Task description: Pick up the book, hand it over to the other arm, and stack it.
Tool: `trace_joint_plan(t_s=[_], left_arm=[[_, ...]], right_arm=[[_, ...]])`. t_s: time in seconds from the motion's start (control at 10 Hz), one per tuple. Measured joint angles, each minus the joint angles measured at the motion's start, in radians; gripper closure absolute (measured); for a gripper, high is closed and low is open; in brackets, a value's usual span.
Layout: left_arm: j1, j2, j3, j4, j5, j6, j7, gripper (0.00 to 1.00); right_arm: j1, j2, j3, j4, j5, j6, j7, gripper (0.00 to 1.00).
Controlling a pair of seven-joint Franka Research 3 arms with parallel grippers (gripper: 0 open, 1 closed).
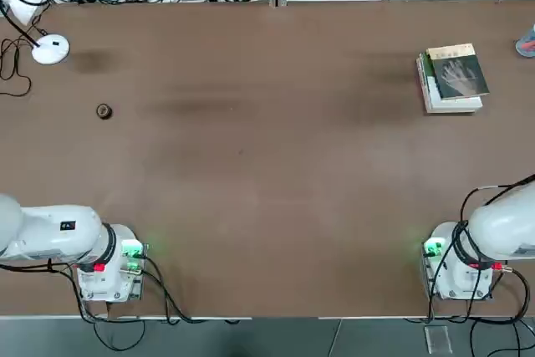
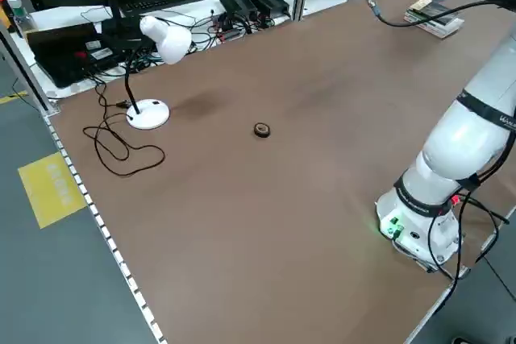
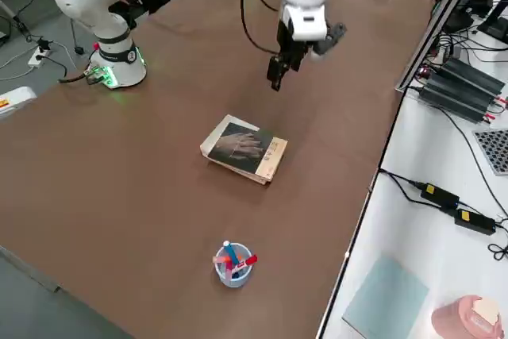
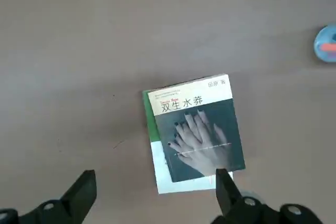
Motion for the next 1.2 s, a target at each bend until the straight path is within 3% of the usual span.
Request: trace_joint_plan(t_s=[0.3,0.7,1.2], left_arm=[[0.000,0.000,0.000,0.000,0.000,0.000,0.000,0.00],[0.000,0.001,0.000,0.000,0.000,-0.001,0.000,0.00],[0.000,0.002,0.000,0.000,0.000,-0.001,0.000,0.00]], right_arm=[[0.058,-0.048,0.000,-0.014,-0.051,-0.001,0.040,0.00],[0.062,-0.069,-0.003,-0.017,-0.077,0.011,0.040,0.00],[0.077,-0.165,0.001,-0.015,-0.078,-0.045,0.022,0.00]])
